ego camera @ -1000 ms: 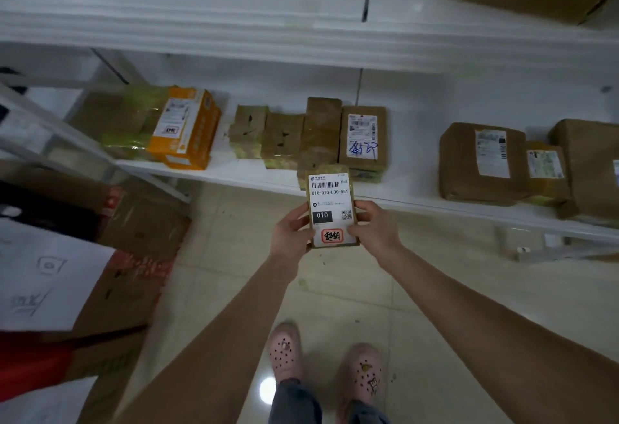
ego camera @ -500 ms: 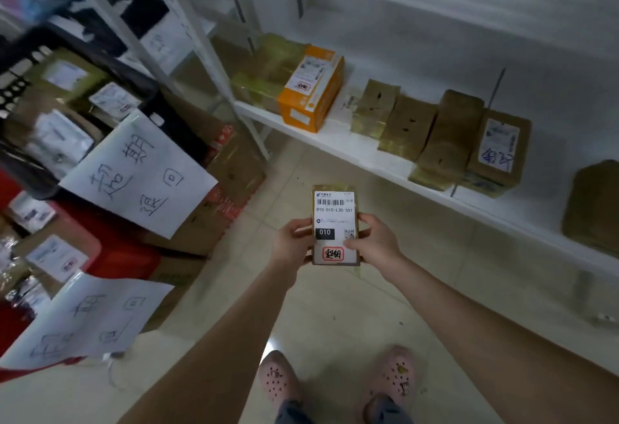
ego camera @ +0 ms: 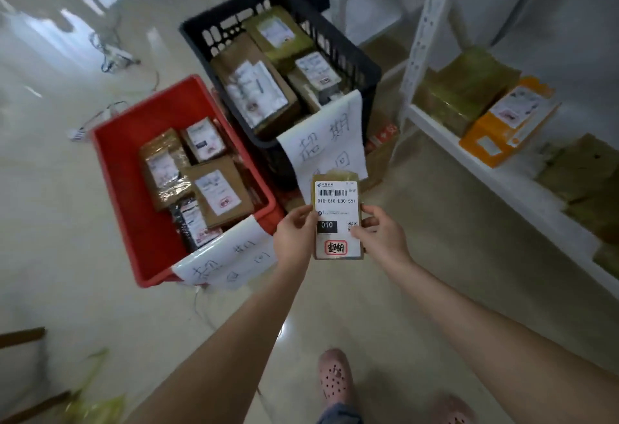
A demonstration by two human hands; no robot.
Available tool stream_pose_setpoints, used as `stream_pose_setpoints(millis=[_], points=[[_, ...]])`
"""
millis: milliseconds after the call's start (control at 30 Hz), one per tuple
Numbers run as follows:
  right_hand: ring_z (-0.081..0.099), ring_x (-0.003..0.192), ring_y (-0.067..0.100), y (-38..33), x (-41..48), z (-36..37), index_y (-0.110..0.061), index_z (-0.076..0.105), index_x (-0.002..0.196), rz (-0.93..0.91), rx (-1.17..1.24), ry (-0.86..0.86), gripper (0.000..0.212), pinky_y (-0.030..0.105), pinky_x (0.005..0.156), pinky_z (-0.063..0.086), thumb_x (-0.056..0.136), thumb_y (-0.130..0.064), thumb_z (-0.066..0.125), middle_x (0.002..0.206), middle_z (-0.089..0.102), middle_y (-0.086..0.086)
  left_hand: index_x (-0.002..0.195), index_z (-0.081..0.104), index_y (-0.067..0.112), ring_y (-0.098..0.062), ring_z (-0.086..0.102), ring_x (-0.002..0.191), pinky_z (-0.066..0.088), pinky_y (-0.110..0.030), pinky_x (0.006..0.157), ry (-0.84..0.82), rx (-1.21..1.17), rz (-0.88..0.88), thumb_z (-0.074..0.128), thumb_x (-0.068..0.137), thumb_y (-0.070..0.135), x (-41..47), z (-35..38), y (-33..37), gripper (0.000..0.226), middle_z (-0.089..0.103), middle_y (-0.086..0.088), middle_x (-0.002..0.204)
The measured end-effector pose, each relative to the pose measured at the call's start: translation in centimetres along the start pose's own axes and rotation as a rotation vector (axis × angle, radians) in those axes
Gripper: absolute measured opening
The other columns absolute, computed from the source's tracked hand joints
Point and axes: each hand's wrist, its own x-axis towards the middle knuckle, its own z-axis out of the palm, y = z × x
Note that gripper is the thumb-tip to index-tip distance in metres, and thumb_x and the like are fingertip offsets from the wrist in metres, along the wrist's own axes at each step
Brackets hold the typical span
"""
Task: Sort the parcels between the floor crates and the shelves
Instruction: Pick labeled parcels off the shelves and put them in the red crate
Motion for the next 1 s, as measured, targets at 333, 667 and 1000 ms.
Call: stream_pose_setpoints(millis=[333,667,1000], points=[[0.062,0.098,0.014,-13.2,3.1,15.3,-0.023,0.045,0.14,-0.285,-0.361,-0.279,0.056,0.026,0.071,0.051,0.087,-0.021,0.064,0.12,0.063,-0.001,0.128,0.057,0.022,-0.018,0.068,0.089,0.057,-0.044,0.08,0.248,-0.093,-0.057,0.056,0.094,0.023,8.0,-15.5,1.7,0.034,0.068,0.002,0.106],[0.054,0.112,0.029,-18.4,10.9,26.3,-0.013,0.05,0.133,-0.259,-0.61,-0.539,0.057,0.031,0.086,0.043,0.08,-0.02,0.069,0.126,0.05,0.013,0.133,0.05,0.019,-0.01,0.068,0.077,0.054,-0.026,0.053,0.195,-0.343,-0.287,0.05,0.093,0.003,17.1,-21.9,0.7,0.043,0.068,0.001,0.103],[0.055,0.108,0.031,-21.1,17.8,33.8,-0.013,0.055,0.119,-0.243,-0.651,-0.554,0.039,0.031,0.084,0.043,0.081,-0.014,0.061,0.12,0.052,0.014,0.125,0.049,0.01,-0.018,0.067,0.081,0.057,-0.035,0.061,0.206,-0.389,-0.404,0.046,0.089,0.0,27.3,-24.7,0.0,0.037,0.067,-0.007,0.106]])
